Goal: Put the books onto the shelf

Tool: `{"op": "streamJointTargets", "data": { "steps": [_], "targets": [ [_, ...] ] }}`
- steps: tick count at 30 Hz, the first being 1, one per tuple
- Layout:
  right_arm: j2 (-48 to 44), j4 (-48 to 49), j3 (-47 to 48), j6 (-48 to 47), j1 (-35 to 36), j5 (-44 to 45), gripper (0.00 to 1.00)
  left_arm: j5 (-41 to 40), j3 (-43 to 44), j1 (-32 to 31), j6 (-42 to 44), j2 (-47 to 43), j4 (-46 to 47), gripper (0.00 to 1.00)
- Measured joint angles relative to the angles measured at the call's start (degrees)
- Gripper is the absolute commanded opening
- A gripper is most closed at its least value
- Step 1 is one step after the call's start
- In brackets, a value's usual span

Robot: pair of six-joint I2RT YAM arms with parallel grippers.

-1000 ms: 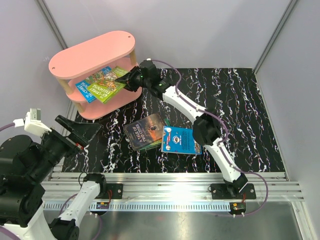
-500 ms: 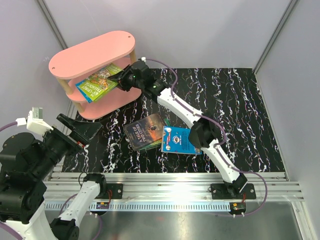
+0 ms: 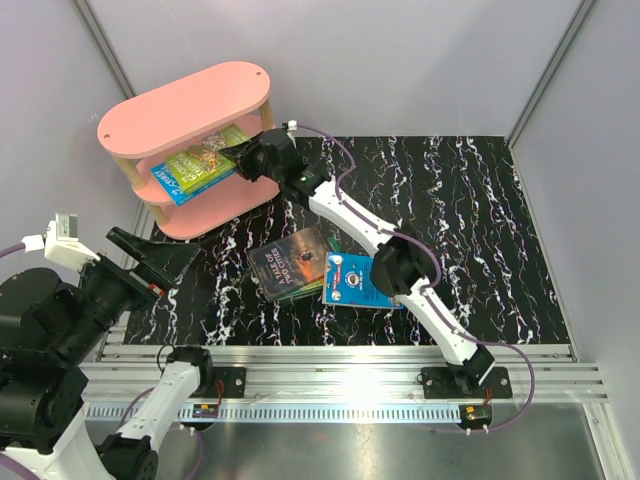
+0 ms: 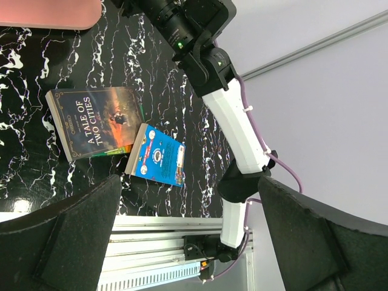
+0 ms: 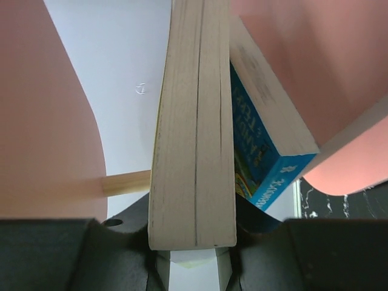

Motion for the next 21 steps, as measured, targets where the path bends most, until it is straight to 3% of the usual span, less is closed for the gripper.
{"op": "streamJointTargets", "data": {
  "steps": [3,7,8,10,11,12,14,21],
  "targets": [
    [1.2,1.5,1.3,0.4,0.2,0.2,0.32,0.0,0.0,0.0,0.1,0.0,0.0,0.99],
    [2.5,3.1,2.1,0.6,0.4,-0.1,0.50,0.0,0.0,0.0,0.1,0.0,0.0,0.99],
    [2.6,3.3,2.1,0.6,0.5,-0.2,0.61,0.0,0.0,0.0,0.1,0.0,0.0,0.99],
    [2.6,3.8,2.1,0.4,0.6,-0.9,0.69,0.0,0.0,0.0,0.1,0.0,0.0,0.99],
    [2.6,4.4,2.1,0.2,0.7,-1.3,0.80,0.0,0.0,0.0,0.1,0.0,0.0,0.99],
    [2.6,4.7,2.1,0.3,0.7,-1.9,0.83,0.0,0.0,0.0,0.1,0.0,0.0,0.99],
    [2.5,5.4,2.0,-0.1,0.8,-2.9,0.88,0.0,0.0,0.0,0.1,0.0,0.0,0.99],
    [-0.6,2.8,0.0,-2.1,0.7,-8.3,0.88,0.1,-2.2,0.0,0.2,0.0,0.0,0.99]
  ]
}}
